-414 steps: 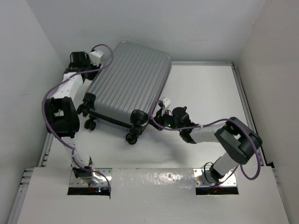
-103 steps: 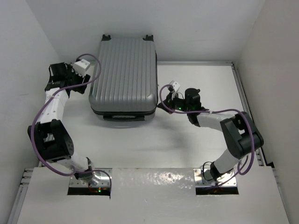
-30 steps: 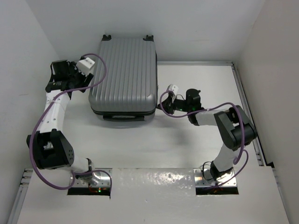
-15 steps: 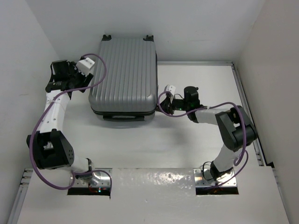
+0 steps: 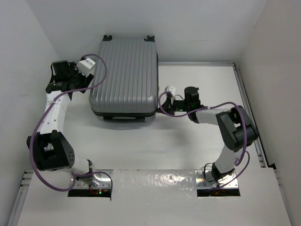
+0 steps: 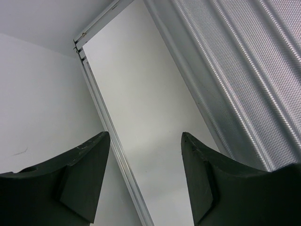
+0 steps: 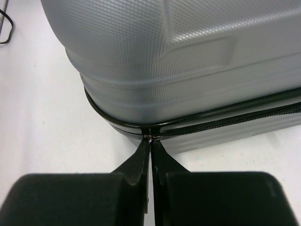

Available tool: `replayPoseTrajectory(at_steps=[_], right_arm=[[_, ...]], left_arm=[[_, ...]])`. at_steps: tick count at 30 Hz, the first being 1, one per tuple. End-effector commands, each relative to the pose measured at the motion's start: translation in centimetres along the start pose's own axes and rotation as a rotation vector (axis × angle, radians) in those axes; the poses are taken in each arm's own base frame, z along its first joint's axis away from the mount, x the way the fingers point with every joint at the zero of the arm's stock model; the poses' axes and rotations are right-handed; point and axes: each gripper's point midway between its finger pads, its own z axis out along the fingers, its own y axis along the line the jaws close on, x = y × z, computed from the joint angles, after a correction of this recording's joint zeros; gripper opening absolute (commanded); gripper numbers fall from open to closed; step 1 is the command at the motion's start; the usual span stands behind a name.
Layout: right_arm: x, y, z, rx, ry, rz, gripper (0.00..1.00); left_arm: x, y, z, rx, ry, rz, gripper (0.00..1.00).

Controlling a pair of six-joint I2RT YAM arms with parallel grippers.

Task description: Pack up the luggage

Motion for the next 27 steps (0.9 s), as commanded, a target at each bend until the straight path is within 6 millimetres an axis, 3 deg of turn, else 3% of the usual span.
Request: replayPoseTrajectory(at_steps=[1, 3, 5, 6, 7, 11, 16, 19, 21, 22, 27], right_arm=[[-2.3, 0.7, 1.6, -0.049, -0.063, -0.056, 0.00], [-2.5, 0.4, 1.7, -0.043, -0.053, -0.043, 0.00], [-2.1, -1.3, 1.3, 0.066, -0.026, -0.018, 0.00], [-2.0, -2.4, 0.8, 0.138, -0.029, -0.016, 0.00], [-2.4, -4.9, -0.3, 0.272, -0.061, -0.019, 0.00], [-3.9, -10.2, -1.9, 0.477, -0.107, 0.022, 0.00], [-7.2, -13.6, -2.9, 0.617, -0.145, -0.041, 0.00], [-7.6, -15.6, -3.3, 0.688, -0.125, -0.058, 0.00], [-6.3, -16.5, -2.5, 0.676, -0.079, -0.071, 0.00], [-7.2, -17.1, -2.0, 0.674, -0.094, -0.079, 0.00], [-6.1, -19.7, -1.3, 0.734, -0.067, -0.063, 0.00]], left_arm=[[-1.7, 1.1, -0.8, -0.046, -0.053, 0.036, 0.59], [-1.7, 1.1, -0.8, -0.046, -0.053, 0.036, 0.59], [-1.8, 1.1, -0.8, -0.045, -0.056, 0.035, 0.59], [-1.9, 1.1, -0.9, -0.043, -0.061, 0.033, 0.59], [-2.0, 1.0, -0.9, -0.041, -0.063, 0.033, 0.59], [-1.8, 0.7, -0.8, -0.033, -0.066, 0.031, 0.59], [-1.9, 0.7, -0.7, -0.032, -0.071, 0.032, 0.59], [-1.9, 0.7, -0.6, -0.031, -0.072, 0.037, 0.59], [-1.9, 0.6, -0.6, -0.029, -0.070, 0.038, 0.59], [-1.8, 0.6, -0.5, -0.028, -0.069, 0.037, 0.59], [-1.8, 0.6, -0.4, -0.027, -0.063, 0.029, 0.59]])
